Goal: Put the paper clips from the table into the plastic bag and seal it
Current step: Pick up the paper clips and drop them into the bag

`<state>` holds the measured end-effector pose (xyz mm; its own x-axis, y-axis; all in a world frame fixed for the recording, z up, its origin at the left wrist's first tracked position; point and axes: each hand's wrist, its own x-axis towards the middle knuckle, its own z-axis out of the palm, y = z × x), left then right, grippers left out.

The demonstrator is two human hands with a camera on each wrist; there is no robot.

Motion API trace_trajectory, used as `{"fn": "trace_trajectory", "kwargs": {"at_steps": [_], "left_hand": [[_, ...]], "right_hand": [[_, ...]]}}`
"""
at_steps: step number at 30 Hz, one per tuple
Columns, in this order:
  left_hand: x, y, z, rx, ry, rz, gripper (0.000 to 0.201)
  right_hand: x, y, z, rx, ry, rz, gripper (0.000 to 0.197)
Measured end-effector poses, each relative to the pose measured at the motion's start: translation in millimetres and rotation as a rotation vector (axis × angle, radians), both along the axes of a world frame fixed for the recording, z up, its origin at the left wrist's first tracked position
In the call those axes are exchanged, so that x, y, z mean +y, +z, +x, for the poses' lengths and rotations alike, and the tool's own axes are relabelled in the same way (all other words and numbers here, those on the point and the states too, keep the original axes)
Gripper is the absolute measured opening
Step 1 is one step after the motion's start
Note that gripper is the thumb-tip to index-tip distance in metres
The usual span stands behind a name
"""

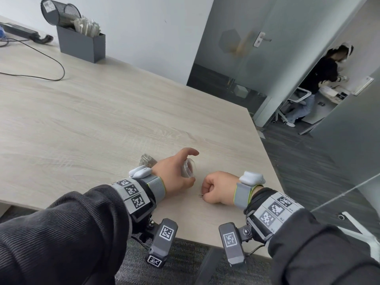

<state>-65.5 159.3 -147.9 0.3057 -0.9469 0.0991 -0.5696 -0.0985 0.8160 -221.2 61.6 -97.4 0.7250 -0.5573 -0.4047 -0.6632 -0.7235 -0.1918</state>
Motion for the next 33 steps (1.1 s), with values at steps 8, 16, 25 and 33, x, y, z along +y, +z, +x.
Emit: {"fn": "trace_trajectory", "kwargs": {"at_steps": [8, 16, 25, 33], "left_hand": [[1, 1, -1, -0.006, -0.011, 0.008, 0.071], [2, 2, -1, -0.032, -0.021, -0.001, 0.073], [7, 4, -2, -0.036, -0.028, -0.019, 0.07], [8, 4, -3, -0.026, -0.059, -0.058, 0.076]], "right_hand": [[0, -2, -5, 0.023, 0.017, 0.048, 0.004], [-4, 1, 4, -0.619, -0.269, 0.245, 0.018], [13, -1, 19, -0.879, -0.217, 0.307, 0.02], [21, -6, 5, -0.781, -0.03, 0.162, 0.036]]}}
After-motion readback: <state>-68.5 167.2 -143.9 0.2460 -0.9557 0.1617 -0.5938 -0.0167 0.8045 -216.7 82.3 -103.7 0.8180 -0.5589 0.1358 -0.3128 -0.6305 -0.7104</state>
